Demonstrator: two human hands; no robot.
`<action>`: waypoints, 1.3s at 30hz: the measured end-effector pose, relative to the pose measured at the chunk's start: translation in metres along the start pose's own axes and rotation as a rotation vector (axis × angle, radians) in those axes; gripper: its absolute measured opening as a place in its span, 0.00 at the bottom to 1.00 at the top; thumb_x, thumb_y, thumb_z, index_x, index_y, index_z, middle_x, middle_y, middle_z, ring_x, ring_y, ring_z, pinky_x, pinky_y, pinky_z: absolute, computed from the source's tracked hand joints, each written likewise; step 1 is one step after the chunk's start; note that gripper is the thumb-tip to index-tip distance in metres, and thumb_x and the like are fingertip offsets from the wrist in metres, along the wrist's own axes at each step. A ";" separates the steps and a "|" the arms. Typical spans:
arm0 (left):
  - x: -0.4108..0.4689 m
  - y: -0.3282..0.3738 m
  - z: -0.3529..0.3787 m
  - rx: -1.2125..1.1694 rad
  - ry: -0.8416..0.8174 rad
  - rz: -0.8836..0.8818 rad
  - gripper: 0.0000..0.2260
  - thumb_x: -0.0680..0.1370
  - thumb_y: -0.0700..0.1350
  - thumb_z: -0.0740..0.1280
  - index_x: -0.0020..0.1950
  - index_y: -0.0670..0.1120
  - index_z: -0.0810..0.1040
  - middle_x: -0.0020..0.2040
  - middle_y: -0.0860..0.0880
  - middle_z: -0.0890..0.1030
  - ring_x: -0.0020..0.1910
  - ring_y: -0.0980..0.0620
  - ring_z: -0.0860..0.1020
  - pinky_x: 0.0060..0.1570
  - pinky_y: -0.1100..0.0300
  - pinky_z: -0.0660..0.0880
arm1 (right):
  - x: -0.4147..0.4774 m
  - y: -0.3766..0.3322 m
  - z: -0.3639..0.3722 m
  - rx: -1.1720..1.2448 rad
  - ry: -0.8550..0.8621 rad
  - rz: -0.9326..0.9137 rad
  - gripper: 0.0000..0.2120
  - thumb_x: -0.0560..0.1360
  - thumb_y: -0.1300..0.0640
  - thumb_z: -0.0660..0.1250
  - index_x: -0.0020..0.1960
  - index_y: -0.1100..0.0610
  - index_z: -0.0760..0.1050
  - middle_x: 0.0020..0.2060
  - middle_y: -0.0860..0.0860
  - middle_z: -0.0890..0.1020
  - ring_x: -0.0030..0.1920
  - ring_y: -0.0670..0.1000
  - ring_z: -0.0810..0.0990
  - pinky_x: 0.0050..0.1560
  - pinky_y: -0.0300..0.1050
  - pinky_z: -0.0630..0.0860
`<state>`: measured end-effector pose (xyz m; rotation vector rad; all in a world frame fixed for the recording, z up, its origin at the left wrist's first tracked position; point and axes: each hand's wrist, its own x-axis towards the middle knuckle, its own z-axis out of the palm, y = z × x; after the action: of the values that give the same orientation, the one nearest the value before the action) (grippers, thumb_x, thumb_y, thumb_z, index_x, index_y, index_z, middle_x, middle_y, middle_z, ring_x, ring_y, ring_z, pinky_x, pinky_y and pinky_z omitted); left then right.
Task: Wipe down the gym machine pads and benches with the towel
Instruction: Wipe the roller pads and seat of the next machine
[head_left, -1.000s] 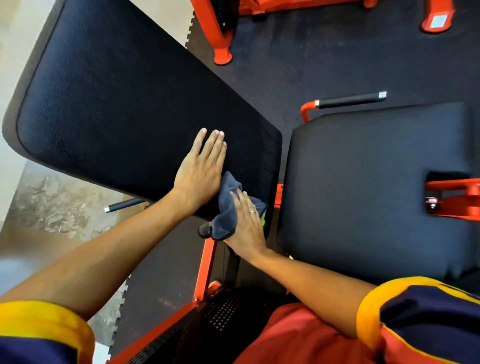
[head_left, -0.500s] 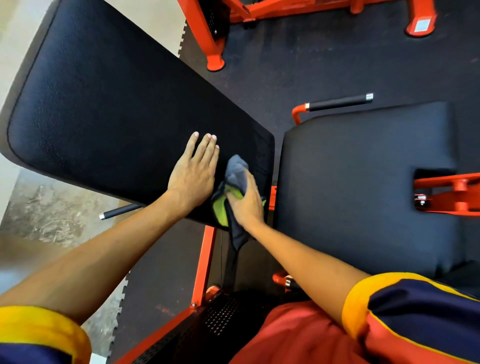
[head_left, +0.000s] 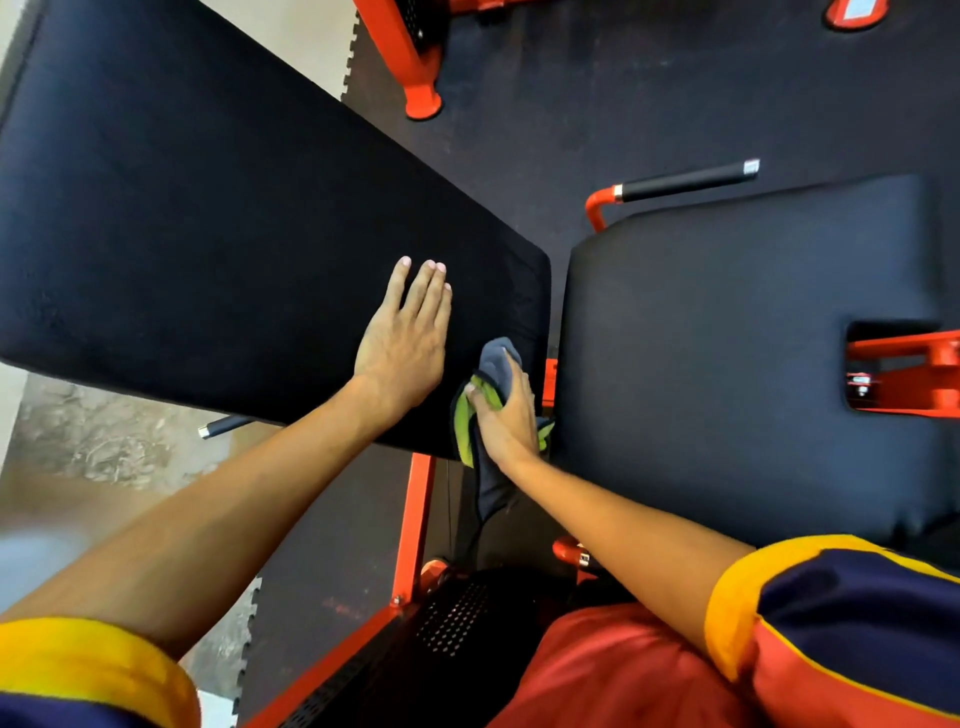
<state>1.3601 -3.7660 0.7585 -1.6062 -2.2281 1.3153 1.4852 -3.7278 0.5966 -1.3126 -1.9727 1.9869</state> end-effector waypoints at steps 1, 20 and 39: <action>0.001 0.002 0.000 0.001 0.002 0.002 0.28 0.84 0.48 0.39 0.82 0.35 0.49 0.82 0.34 0.50 0.82 0.38 0.48 0.79 0.36 0.46 | 0.006 0.001 -0.002 -0.049 0.021 0.020 0.35 0.80 0.43 0.68 0.83 0.47 0.57 0.80 0.50 0.63 0.81 0.53 0.58 0.79 0.56 0.58; 0.019 0.011 0.002 -0.004 -0.054 0.045 0.28 0.84 0.49 0.39 0.81 0.35 0.47 0.82 0.34 0.48 0.82 0.37 0.46 0.79 0.37 0.45 | 0.031 0.026 0.003 -0.103 0.203 0.127 0.34 0.80 0.37 0.63 0.82 0.44 0.57 0.77 0.49 0.70 0.76 0.54 0.69 0.76 0.54 0.65; 0.023 0.014 0.001 -0.024 -0.061 0.036 0.29 0.84 0.50 0.40 0.82 0.35 0.46 0.82 0.34 0.47 0.82 0.37 0.45 0.79 0.37 0.45 | 0.036 -0.018 -0.006 -0.019 0.165 0.161 0.30 0.83 0.41 0.63 0.81 0.42 0.58 0.77 0.48 0.69 0.75 0.55 0.70 0.72 0.56 0.65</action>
<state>1.3595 -3.7469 0.7393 -1.6440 -2.2686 1.3696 1.4563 -3.6990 0.5947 -1.6307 -1.8702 1.8564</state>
